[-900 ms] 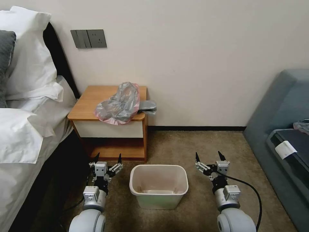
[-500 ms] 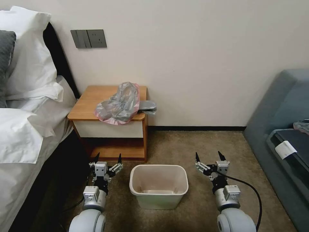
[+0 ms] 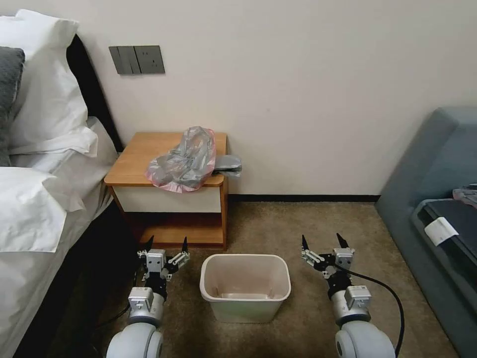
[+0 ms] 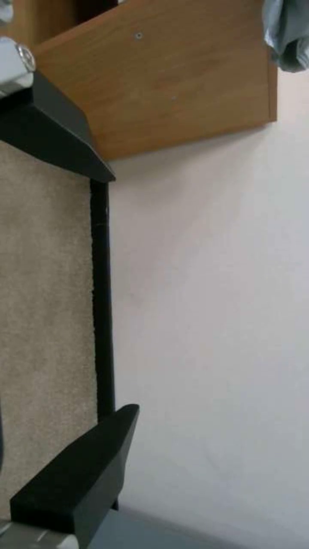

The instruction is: Pick up the garbage bag from the table and place it over the trash can.

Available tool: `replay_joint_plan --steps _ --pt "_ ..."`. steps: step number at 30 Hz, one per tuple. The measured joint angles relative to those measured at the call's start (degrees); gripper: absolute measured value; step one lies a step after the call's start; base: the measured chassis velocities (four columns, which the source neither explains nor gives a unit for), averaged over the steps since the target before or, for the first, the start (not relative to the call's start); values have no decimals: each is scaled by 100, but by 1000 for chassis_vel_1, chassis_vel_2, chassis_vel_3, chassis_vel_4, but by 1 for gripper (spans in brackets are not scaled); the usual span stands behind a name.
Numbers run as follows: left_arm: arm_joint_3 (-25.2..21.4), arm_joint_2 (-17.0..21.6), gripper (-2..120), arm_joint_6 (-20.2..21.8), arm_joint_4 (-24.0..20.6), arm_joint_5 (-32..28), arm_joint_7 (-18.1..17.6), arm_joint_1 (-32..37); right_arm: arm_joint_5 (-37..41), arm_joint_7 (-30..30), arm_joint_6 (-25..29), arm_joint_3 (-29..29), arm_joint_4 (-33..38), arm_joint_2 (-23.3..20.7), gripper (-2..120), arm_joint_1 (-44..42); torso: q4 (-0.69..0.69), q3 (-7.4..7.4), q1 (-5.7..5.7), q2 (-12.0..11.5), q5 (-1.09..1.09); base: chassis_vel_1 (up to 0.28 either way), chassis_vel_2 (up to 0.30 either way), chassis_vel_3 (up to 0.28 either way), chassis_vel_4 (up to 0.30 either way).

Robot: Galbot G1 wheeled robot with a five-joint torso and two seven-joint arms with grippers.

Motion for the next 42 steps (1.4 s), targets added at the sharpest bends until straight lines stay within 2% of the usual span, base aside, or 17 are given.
replay_joint_plan --steps 11,14,16,20,21,23,25,29,33,36,42 --pt "0 -9 100 0 -53 0 0 49 14 0 -1 15 59 4 100 -30 0 0 0 0 0 0 0 0 0" --pt "4 -55 100 -15 -300 0 -4 218 103 -10 -11 82 358 26 100 -166 0 0 0 0 0 0 0 0 0" --pt "12 -131 100 -50 -697 0 -17 491 250 -37 -34 198 827 60 100 -381 0 0 0 0 0 0 0 0 0" --pt "19 -190 100 -81 -1014 0 -32 706 367 -61 -54 287 1200 88 100 -549 0 0 0 0 0 0 0 0 0" --pt "25 -242 100 -104 -1283 2 -46 892 405 -68 -58 317 1392 97 100 -632 -3 -1 0 1 -5 0 0 0 0" --pt "30 -314 100 -138 -1665 4 -61 1151 472 -81 -88 351 1543 113 100 -721 0 0 0 0 5 0 0 0 0" --pt "37 -348 100 -155 -1836 5 -67 1265 543 -100 -107 401 1739 131 100 -814 1 -1 0 0 -2 0 0 0 0" --pt "36 -366 100 -160 -2077 26 -84 1450 640 -128 -142 467 2019 154 100 -977 -1 0 0 0 1 0 0 0 0" --pt "27 -390 100 -157 -2735 139 -169 1908 1041 -281 -271 732 2814 249 100 -1465 0 -1 -1 1 -1 0 0 0 0" --pt "21 -403 100 -148 -2906 209 -221 2187 1146 -323 -318 796 2927 276 100 -1594 -1 -1 -1 0 2 0 0 0 0" --pt "17 -408 100 -141 -2927 249 -247 2313 1177 -330 -330 807 2940 281 100 -1606 0 -1 -1 0 0 0 0 0 0"
